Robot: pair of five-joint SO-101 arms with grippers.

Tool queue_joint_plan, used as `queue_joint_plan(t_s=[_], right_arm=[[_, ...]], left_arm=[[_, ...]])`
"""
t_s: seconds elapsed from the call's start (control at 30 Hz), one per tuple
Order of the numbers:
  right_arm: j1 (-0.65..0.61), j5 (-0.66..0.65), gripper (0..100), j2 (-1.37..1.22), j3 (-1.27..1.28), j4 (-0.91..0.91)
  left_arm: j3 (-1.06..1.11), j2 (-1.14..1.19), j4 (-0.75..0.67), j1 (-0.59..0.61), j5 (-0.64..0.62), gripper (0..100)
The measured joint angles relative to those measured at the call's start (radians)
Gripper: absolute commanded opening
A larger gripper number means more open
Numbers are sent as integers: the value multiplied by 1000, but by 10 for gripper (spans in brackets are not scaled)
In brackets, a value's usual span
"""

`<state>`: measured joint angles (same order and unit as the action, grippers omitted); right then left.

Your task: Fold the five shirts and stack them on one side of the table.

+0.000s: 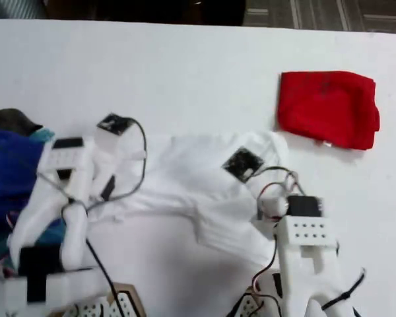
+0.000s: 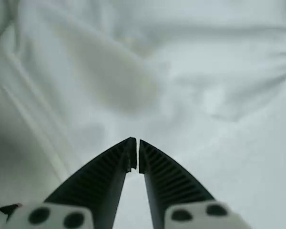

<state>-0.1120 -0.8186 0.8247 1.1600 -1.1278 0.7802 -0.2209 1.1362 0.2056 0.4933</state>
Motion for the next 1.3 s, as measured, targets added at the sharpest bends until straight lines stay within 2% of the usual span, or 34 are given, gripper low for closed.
queue_joint_plan(t_s=[0.17, 0.37, 0.57, 0.7, 0.93, 1.1, 1.2, 1.3], right_arm=[[-101, 29, 20, -58, 83, 114], [-107, 31, 26, -189, 97, 176], [-109, 31, 173, -215, 38, 78], [-129, 31, 162, -216, 2, 14], [-288, 31, 162, -216, -74, -123], [-405, 31, 163, -216, -68, -146], [-428, 31, 170, -218, -66, -144], [-445, 31, 219, -224, -58, -147]], left_arm=[[189, -137, -163, 0, 0, 25], [226, -91, -275, 43, 21, 25], [178, -11, -278, 72, 14, 25], [175, -8, -278, 74, -5, 25], [175, -8, -278, 74, -9, 25], [175, -8, -279, 74, -21, 25], [175, -8, -293, 74, -55, 25], [175, -5, -327, 75, -94, 25]])
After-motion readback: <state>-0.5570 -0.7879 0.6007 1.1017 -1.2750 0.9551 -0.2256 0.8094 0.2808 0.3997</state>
